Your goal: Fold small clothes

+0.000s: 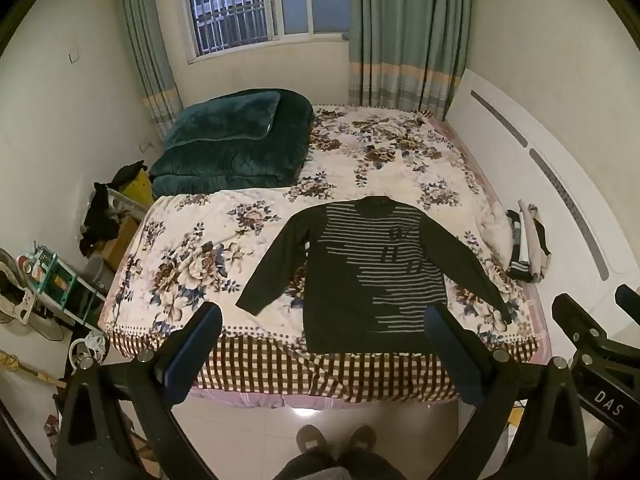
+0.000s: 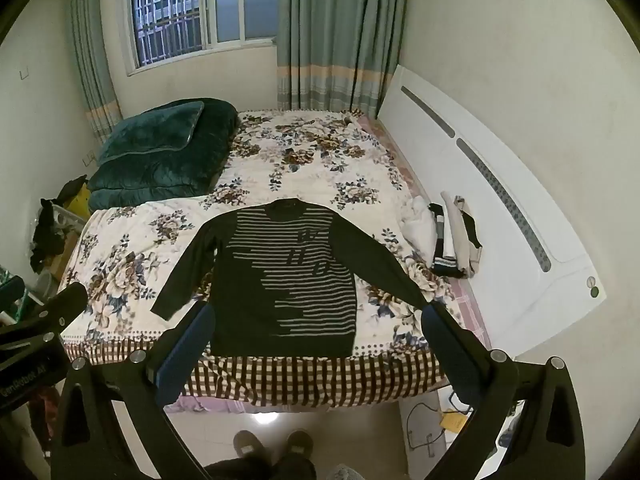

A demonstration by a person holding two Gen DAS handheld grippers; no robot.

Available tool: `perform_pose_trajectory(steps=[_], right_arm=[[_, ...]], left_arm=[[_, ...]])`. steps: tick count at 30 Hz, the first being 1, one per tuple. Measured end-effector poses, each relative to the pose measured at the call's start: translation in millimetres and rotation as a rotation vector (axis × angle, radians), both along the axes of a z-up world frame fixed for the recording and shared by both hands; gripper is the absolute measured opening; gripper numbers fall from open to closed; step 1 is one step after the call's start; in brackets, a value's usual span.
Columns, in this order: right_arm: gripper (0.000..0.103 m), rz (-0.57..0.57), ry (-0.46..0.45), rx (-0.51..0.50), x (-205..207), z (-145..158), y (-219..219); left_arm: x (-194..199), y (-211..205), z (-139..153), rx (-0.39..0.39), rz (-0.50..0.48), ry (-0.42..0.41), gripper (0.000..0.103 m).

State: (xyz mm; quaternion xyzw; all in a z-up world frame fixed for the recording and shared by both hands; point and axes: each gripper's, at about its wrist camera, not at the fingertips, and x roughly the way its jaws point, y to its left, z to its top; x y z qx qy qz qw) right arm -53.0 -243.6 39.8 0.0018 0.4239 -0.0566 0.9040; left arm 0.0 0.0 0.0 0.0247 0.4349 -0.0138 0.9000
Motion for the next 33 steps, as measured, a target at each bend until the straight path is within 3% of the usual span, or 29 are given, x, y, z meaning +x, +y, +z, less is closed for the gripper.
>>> perform_pose_trajectory(steps=[33], right_arm=[[0.103,0.004,-0.010,-0.005,-7,12,11]], left_arm=[[2,-1,0,-0.005,0.002,-0.006,0.103]])
